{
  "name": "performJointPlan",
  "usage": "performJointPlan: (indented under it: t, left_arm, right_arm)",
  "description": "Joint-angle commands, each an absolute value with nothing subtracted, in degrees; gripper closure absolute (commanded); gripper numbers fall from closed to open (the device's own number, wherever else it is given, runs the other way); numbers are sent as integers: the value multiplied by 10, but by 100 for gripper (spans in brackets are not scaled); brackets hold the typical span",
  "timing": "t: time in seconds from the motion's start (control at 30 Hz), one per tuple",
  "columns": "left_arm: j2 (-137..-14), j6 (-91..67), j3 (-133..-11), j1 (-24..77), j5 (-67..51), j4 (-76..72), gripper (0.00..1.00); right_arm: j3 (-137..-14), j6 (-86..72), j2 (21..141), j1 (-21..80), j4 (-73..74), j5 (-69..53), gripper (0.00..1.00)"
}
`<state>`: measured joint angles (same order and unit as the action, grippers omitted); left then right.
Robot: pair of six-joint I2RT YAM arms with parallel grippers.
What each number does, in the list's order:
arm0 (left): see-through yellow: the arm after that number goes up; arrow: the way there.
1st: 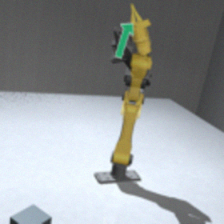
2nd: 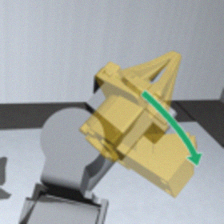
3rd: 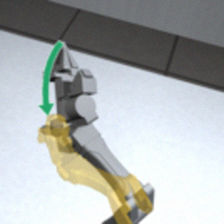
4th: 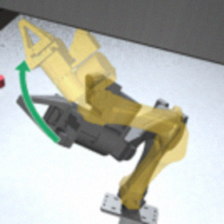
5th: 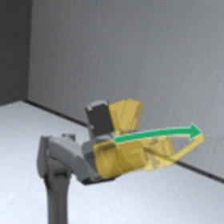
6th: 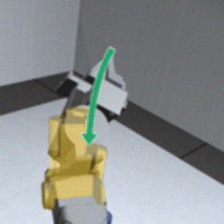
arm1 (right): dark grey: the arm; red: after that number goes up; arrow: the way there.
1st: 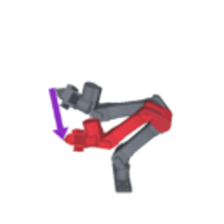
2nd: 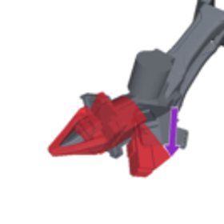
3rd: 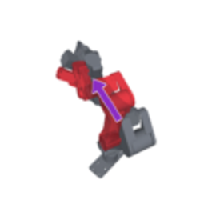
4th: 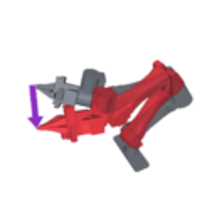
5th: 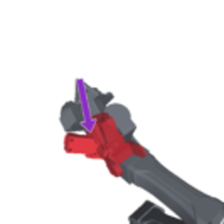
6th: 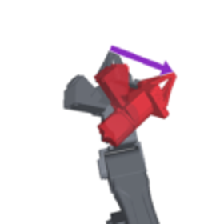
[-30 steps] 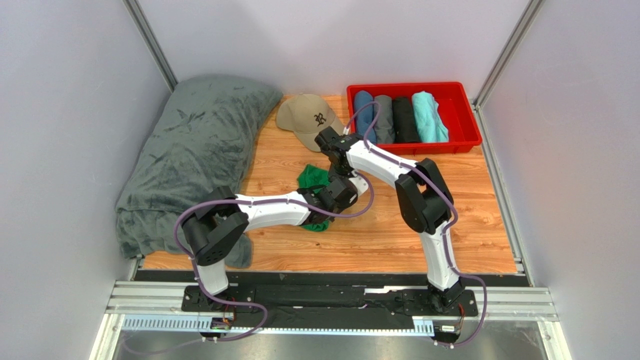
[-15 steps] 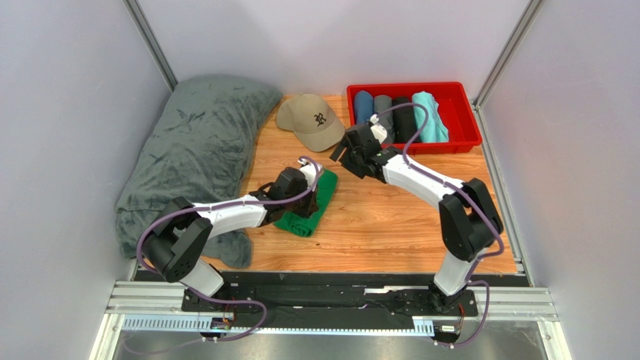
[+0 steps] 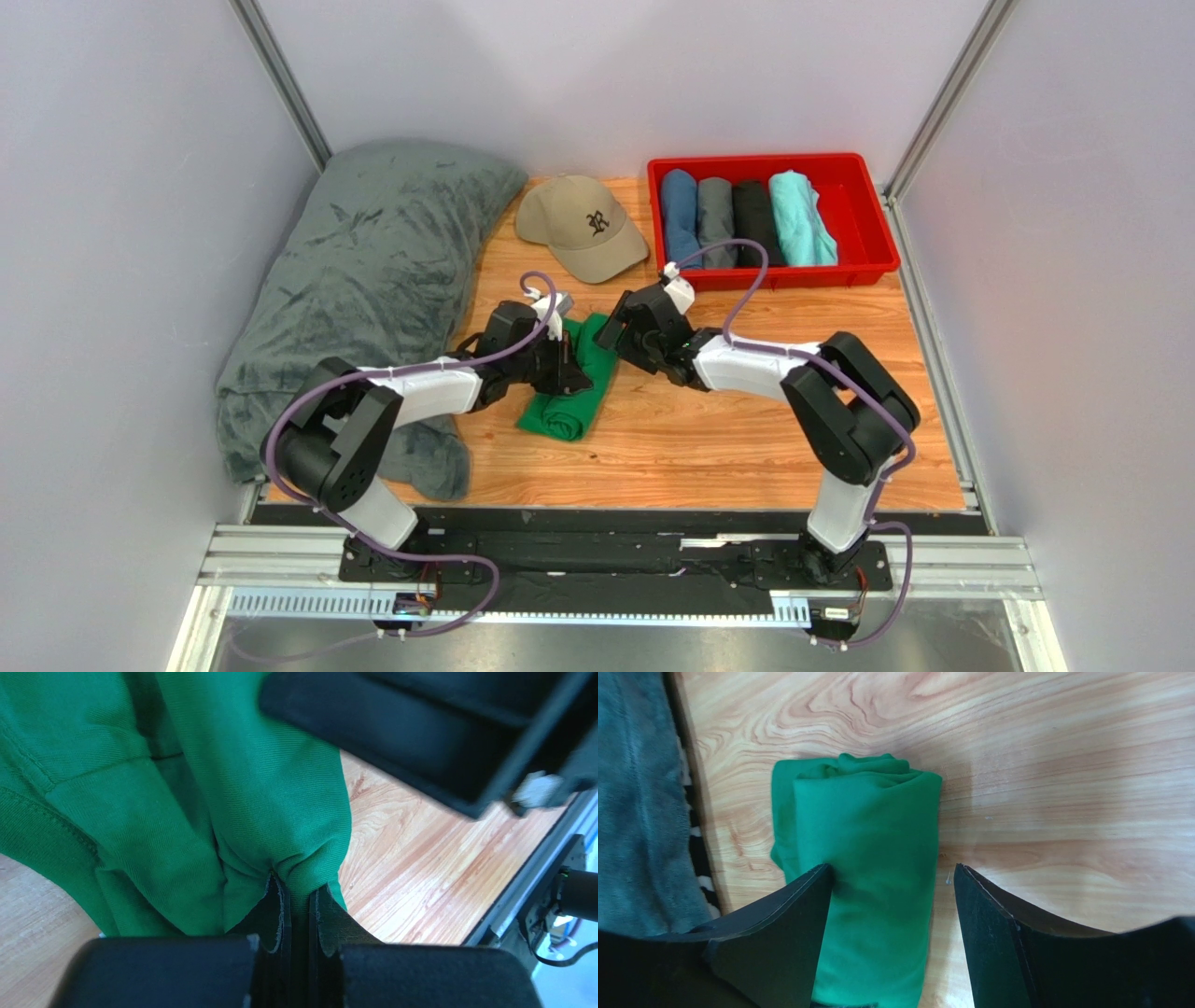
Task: Roll the t-shirts
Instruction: Roll the T-shirt to the center of the board.
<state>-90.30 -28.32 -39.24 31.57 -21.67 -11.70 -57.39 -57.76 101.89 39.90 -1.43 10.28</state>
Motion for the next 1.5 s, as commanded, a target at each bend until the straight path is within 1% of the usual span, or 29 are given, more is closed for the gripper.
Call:
performJointPlan:
  t: [0.0,0.1,0.17,0.2,0.23,0.27,0.3,0.33,0.37,0.4,0.43,0.5,0.63,0.7,0.73,0.77,0.9,1.03,1.17,1.27,1.33,1.37,1.4,1.43,1.47]
  left_arm:
    - [-915,-308,-375,309,-258,-97,100]
    - [-917,-308,-377,306,-274,-102,100]
    - [-915,-302,-384,306,-290,-92,100]
    - [-912,-301,-388,306,-290,-87,94]
    - [-910,-297,-392,306,-290,-73,85]
    - [-908,-287,-402,306,-290,-66,67]
    - [-902,-280,-408,306,-291,-58,61]
    - [-898,-272,-417,306,-291,-36,56]
    - [-894,-251,-432,306,-292,-26,41]
    - [-883,-240,-439,306,-283,-16,36]
    - [-875,-228,-447,306,-274,-3,33]
    - [-862,-189,-475,305,-238,31,32]
    - [-871,-139,-540,305,-221,111,32]
    - [-873,-121,-564,306,-219,122,34]
    - [-872,-116,-568,306,-221,120,35]
    - [-871,-99,-575,312,-219,119,35]
    - [-820,-30,-547,351,-175,72,35]
    - [-771,29,-494,407,-135,45,34]
    - [-735,68,-472,453,-94,35,34]
    - [-721,101,-462,494,-28,40,34]
    - [-720,143,-452,537,2,22,31]
    - [-727,156,-451,550,47,17,30]
    - [-731,166,-452,562,61,12,29]
    - [-736,185,-454,576,72,11,25]
    - [-751,194,-457,598,99,11,25]
  right_arm:
    - [-603,-569,1056,403,-69,95,32]
    - [-631,-564,1084,407,-51,86,33]
    - [-658,-559,1094,410,-18,90,45]
    - [-664,-554,1098,410,-6,98,52]
    - [-677,-548,1098,412,14,107,62]
    - [-680,-542,1096,416,44,115,67]
    - [-683,-537,1090,417,58,134,72]
    - [-685,-529,1086,417,87,142,83]
    - [-685,-530,1081,418,103,153,88]
    - [-683,-532,1077,417,118,180,99]
    - [-681,-542,1065,418,151,194,100]
    - [-669,-563,1053,420,185,241,100]
    - [-618,-653,1012,422,255,308,100]
    - [-594,-751,988,426,298,352,100]
    - [-590,-783,984,428,345,359,100]
    - [-586,-851,980,430,368,362,100]
    - [-589,-946,1006,434,429,317,100]
    - [-670,-971,1062,434,526,291,100]
    - [-709,-969,1097,429,553,268,100]
    - [-747,-951,1122,416,576,240,100]
    - [-775,-941,1149,410,617,230,100]
    - [-800,-934,1158,407,627,228,100]
    - [-811,-929,1166,405,641,217,100]
    - [-821,-919,1179,399,648,214,100]
    - [-836,-917,1183,399,653,211,100]
